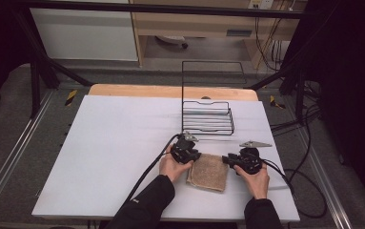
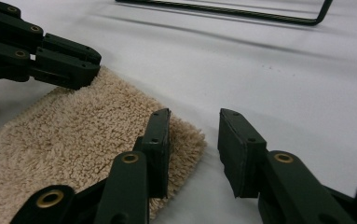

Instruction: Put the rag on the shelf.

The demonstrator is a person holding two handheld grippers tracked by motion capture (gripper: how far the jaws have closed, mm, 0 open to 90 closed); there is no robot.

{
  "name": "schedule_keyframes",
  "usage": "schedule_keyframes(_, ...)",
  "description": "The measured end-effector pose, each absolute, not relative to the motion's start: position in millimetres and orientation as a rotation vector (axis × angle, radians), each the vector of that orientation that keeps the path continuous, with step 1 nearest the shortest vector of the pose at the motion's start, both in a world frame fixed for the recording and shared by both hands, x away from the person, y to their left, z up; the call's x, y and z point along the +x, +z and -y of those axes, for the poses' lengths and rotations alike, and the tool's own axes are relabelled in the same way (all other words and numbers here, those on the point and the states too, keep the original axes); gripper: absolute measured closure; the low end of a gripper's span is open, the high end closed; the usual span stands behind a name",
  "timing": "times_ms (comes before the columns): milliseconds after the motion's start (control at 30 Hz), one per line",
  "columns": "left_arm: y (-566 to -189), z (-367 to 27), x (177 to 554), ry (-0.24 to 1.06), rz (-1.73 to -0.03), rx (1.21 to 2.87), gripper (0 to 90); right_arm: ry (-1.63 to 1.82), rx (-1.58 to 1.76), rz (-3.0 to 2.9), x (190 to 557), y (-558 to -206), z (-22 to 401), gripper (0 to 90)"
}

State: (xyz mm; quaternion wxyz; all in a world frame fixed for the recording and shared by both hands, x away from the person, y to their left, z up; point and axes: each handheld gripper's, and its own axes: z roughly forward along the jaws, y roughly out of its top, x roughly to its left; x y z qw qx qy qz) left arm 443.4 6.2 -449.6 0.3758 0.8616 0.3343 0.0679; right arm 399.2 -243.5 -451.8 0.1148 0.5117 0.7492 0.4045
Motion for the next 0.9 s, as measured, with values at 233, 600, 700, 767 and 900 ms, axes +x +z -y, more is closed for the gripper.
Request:
schedule_keyframes(233, -449.2, -5.3, 442.0, 0.196, -0.834, 2.218, 78.3, 1.183, 1.528, -2.217, 399.9, -455.6, 243.3, 73.4)
schedule_keyframes(600, -449.6, -6.8, 442.9, 0.167, -0.844, 2.2, 81.2, 1.199, 1.549, -2.221, 398.5, -456.6, 241.0, 81.3)
schedule_keyframes(700, -449.5, -6.5, 442.6, 0.17, -0.845, 2.198, 81.8, 1.203, 1.557, -2.224, 398.4, -456.1, 241.0, 84.2)
schedule_keyframes(767, -449.4, -6.9, 442.9, 0.166, -0.844, 2.199, 82.0, 1.207, 1.567, -2.222, 398.3, -455.5, 241.0, 85.4)
schedule_keyframes(900, -449.8, -10.4, 446.0, 0.125, -0.849, 2.182, 82.6, 1.213, 1.573, -2.218, 398.2, -454.7, 241.1, 86.3)
